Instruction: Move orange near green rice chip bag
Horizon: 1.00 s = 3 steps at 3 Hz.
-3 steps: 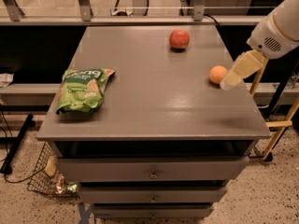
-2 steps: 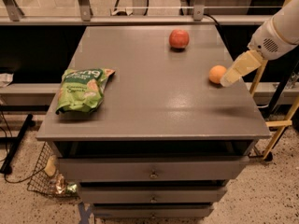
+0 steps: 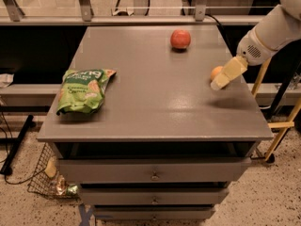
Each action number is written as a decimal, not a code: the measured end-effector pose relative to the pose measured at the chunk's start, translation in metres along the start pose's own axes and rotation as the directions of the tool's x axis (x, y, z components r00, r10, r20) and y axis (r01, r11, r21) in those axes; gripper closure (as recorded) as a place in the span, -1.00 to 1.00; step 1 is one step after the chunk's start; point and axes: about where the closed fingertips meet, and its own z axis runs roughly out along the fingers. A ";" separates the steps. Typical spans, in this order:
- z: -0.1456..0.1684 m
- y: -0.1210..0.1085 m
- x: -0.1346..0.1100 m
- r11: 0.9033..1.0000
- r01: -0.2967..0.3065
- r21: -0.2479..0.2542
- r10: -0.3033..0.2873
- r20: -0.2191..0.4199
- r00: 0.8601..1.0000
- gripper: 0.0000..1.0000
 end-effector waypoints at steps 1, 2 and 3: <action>0.023 -0.001 0.005 0.998 -0.038 -0.043 0.037 -0.018 0.999 -0.94; 0.033 -0.002 0.009 0.996 -0.063 -0.065 0.062 -0.019 0.998 -0.50; 0.026 -0.001 -0.002 0.997 -0.042 -0.059 0.042 0.000 0.999 -0.03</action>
Offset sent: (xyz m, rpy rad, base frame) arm 0.0087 -0.0003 -0.0399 0.0689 0.0976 -0.0471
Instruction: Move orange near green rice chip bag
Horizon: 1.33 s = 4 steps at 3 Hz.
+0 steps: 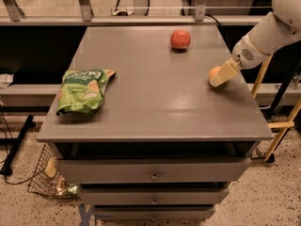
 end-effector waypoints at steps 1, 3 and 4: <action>-0.018 0.006 -0.020 0.998 0.051 0.025 -0.051 0.040 0.998 0.45; -0.010 0.012 -0.022 0.998 0.063 0.011 -0.063 0.034 0.997 1.00; 0.013 0.058 -0.047 0.981 0.187 -0.048 -0.186 0.023 0.982 1.00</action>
Offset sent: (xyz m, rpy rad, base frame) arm 0.0016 0.0094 0.0224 0.0017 -0.0542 0.0297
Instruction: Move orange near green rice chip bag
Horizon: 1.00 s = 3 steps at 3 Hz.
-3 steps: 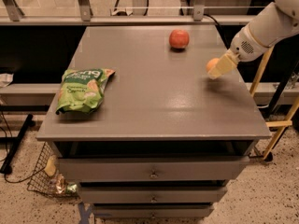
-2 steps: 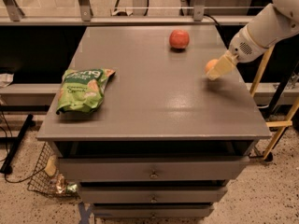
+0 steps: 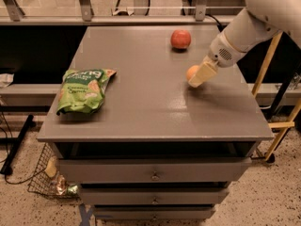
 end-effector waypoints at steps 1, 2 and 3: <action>0.022 0.069 -0.048 0.977 0.191 -0.097 -0.187 0.043 0.981 1.00; 0.050 0.132 -0.094 0.914 0.351 -0.203 -0.336 0.106 0.936 1.00; 0.070 0.173 -0.132 0.840 0.471 -0.269 -0.442 0.163 0.882 1.00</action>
Offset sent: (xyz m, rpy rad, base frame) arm -0.0951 0.2494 -0.0026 0.1182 -0.0028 0.6713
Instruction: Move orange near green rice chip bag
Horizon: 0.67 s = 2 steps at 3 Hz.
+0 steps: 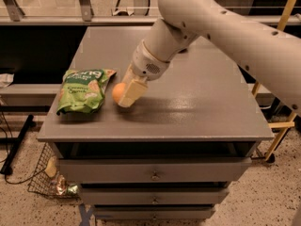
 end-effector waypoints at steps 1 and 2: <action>0.024 -0.002 -0.023 0.997 0.068 -0.045 -0.068 -0.001 0.998 1.00; 0.027 -0.002 -0.025 0.996 0.071 -0.049 -0.071 -0.001 0.997 0.67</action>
Offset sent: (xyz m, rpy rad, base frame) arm 0.0006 0.0299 -0.0064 -0.0021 -0.0008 0.0732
